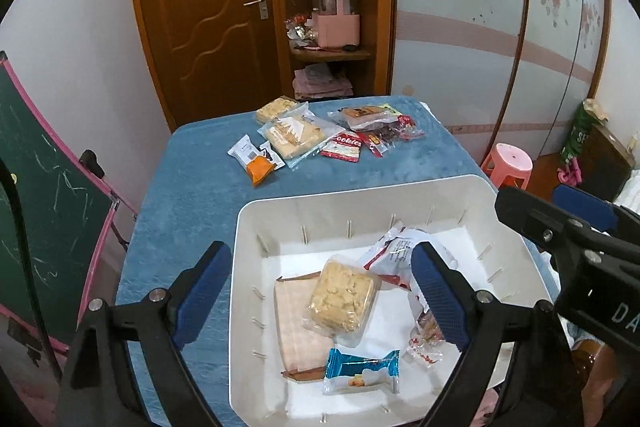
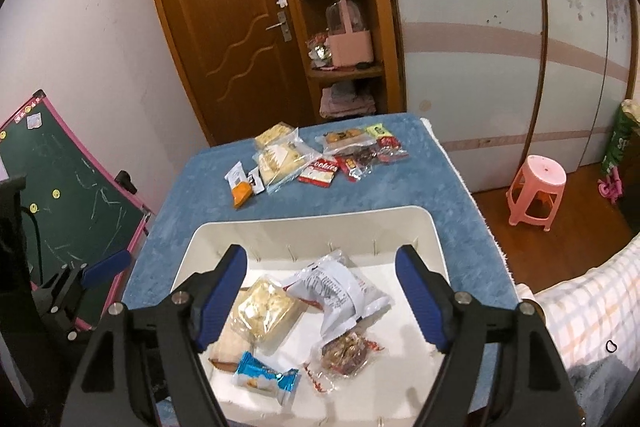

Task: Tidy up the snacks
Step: 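Carry both snacks over the tray and release them inside, then grasp the white-and-orange bar with the left tool while the right tool grasps the crab-roe snack pack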

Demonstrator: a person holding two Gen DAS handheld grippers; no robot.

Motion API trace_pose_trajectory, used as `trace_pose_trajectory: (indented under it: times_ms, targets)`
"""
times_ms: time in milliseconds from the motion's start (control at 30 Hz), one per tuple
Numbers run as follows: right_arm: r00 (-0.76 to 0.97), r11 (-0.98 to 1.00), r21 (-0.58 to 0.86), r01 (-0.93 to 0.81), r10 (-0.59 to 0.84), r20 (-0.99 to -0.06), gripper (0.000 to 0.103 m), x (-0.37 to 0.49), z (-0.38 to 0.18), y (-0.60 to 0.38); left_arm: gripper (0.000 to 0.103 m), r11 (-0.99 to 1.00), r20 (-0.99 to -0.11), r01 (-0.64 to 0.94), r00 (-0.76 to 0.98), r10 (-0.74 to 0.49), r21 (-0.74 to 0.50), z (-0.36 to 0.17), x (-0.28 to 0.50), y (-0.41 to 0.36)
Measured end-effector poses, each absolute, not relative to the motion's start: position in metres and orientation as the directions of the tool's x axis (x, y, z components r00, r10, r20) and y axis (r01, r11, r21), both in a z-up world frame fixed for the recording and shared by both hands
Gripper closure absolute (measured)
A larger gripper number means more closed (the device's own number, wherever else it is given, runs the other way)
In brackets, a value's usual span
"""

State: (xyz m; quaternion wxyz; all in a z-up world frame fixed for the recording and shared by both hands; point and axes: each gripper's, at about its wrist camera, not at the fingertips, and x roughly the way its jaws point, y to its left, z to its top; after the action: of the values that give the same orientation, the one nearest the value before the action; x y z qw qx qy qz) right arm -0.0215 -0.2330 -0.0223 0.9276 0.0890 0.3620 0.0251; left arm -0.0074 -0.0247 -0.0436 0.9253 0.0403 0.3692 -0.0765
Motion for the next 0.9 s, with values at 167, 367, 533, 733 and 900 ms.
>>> trace_pose_trajectory:
  times_ms: [167, 367, 533, 733, 900]
  targets:
    - [0.75, 0.986, 0.164, 0.015, 0.097, -0.654, 0.025, -0.022, -0.022, -0.228, 0.012, 0.988, -0.685, 0.155, 0.72, -0.114, -0.001, -0.045, -0.006, -0.02]
    - [0.759, 0.992, 0.124, -0.001, 0.082, -0.646, 0.025, -0.02, -0.022, -0.219, 0.012, 0.989, -0.675, 0.144, 0.727, -0.123, -0.026, -0.047, -0.004, -0.015]
    - [0.756, 0.994, 0.107, -0.008, 0.076, -0.65, 0.025, -0.017, -0.023, -0.214, 0.012, 0.989, -0.676, 0.142, 0.725, -0.131, -0.04, -0.049, -0.001, -0.011]
    - [0.745, 0.994, 0.109, -0.019, 0.086, -0.661, 0.025, -0.01, -0.024, -0.211, 0.012, 0.988, -0.669, 0.147, 0.731, -0.134, -0.037, -0.048, 0.003, -0.009]
    - [0.739, 0.996, 0.075, -0.044, 0.083, -0.668, 0.025, 0.0, -0.02, -0.204, 0.012, 0.983, -0.723, 0.18, 0.675, -0.148, -0.033, -0.047, 0.019, -0.007]
